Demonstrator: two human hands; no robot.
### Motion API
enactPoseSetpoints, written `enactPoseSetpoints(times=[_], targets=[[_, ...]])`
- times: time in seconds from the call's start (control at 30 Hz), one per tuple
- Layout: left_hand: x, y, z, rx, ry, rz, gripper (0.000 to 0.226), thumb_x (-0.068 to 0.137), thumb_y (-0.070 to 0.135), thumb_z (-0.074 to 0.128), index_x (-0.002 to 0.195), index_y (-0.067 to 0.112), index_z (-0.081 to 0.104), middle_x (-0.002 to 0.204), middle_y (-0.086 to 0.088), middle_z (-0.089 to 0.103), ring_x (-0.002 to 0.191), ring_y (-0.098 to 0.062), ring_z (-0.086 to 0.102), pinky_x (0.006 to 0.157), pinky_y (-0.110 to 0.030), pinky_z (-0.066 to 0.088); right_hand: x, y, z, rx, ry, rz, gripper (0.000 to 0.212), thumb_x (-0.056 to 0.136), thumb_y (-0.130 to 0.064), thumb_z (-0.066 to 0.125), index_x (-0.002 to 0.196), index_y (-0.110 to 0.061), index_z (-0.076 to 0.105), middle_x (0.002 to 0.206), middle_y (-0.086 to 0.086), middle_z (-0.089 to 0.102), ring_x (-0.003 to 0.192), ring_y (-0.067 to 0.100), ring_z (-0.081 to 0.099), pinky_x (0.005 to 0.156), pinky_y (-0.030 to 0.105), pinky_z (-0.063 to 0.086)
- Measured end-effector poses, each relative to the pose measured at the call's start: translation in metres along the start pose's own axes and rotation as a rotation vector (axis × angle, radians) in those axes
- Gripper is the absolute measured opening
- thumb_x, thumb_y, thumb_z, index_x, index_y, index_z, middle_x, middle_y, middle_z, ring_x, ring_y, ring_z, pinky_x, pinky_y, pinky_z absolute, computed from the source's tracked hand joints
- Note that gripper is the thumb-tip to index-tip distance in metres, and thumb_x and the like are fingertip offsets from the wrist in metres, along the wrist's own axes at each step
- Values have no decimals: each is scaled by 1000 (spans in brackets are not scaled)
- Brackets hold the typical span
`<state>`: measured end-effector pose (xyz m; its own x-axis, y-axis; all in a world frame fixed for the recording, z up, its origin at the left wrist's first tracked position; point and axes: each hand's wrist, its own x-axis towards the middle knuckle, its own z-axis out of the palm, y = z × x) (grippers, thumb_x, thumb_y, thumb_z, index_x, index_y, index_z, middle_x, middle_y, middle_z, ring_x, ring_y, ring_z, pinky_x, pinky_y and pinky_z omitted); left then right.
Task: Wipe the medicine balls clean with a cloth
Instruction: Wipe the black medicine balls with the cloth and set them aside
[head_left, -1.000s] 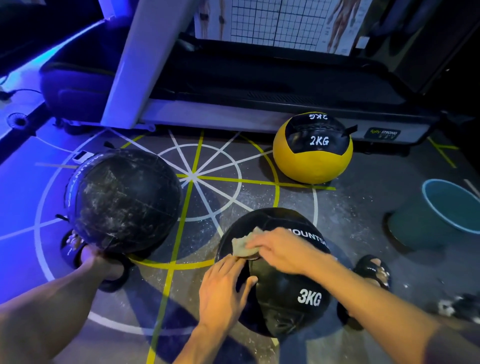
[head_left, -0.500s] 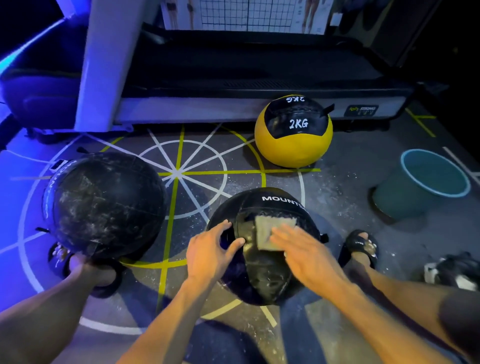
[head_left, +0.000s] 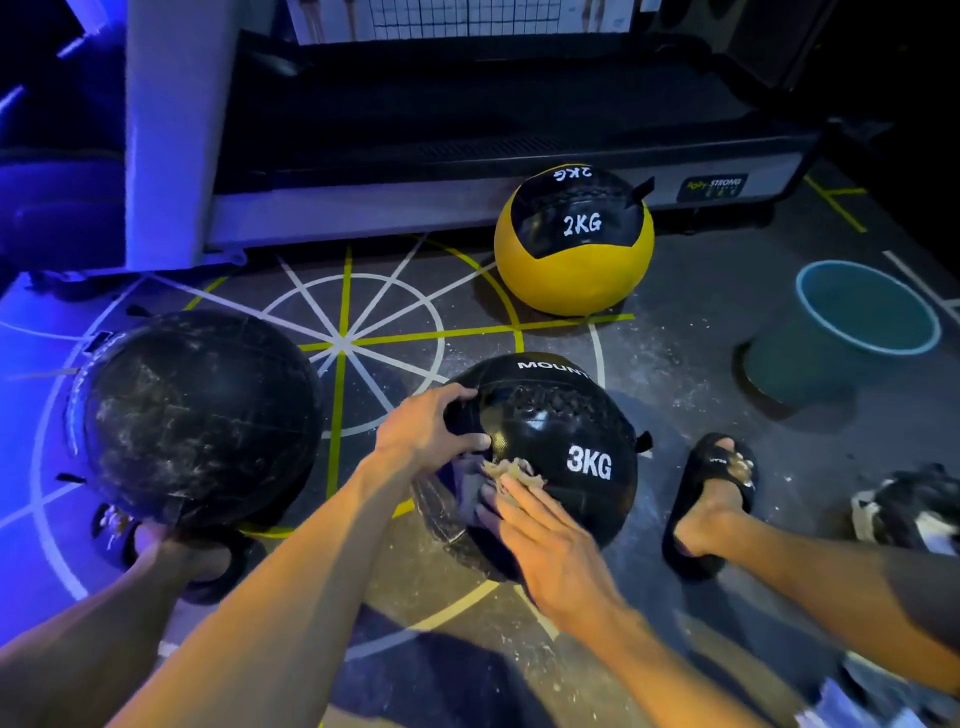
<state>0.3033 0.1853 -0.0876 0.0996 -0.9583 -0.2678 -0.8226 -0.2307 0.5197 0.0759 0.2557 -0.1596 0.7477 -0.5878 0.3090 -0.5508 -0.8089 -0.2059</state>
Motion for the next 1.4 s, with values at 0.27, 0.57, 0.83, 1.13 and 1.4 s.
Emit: enactPoseSetpoints(times=[0.27,0.57,0.83,1.13,1.4], targets=[[-1,8,3,-1,32,-17,71,82,61,75,144,39,50,139,8,60,126,-20,57,101,-39,46,13,27,-15,154,241,470,48,103,-17,38,149,-16,50,158,-2,40,152,14,29,125,39,27],[-10,1,9,9,38,-12,69,83,66,72,142,39,48,137,9,57,123,-17,56,97,-40,49,-5,18,-18,-179,-145,-162,51,78,-17,75,128,-21,68,143,2,60,143,21,45,121,45,23],[-8,5,2,121,-31,5,88,72,67,80,145,34,42,139,5,54,126,-21,55,98,-44,50,9,54,-36,79,163,335,55,89,4,67,142,-9,59,151,1,53,145,19,43,114,45,44],[0,13,5,269,-158,168,91,87,68,65,160,47,16,167,7,23,151,-23,29,112,-53,42,12,12,-30,153,185,474,47,83,-8,76,128,-13,65,119,-1,51,109,15,47,88,27,50],[2,-1,0,182,-169,142,92,82,65,73,158,47,24,159,6,34,143,-24,41,109,-46,42,11,-14,5,52,-185,-28,28,91,-22,72,118,-21,67,104,-3,62,98,14,53,86,34,56]])
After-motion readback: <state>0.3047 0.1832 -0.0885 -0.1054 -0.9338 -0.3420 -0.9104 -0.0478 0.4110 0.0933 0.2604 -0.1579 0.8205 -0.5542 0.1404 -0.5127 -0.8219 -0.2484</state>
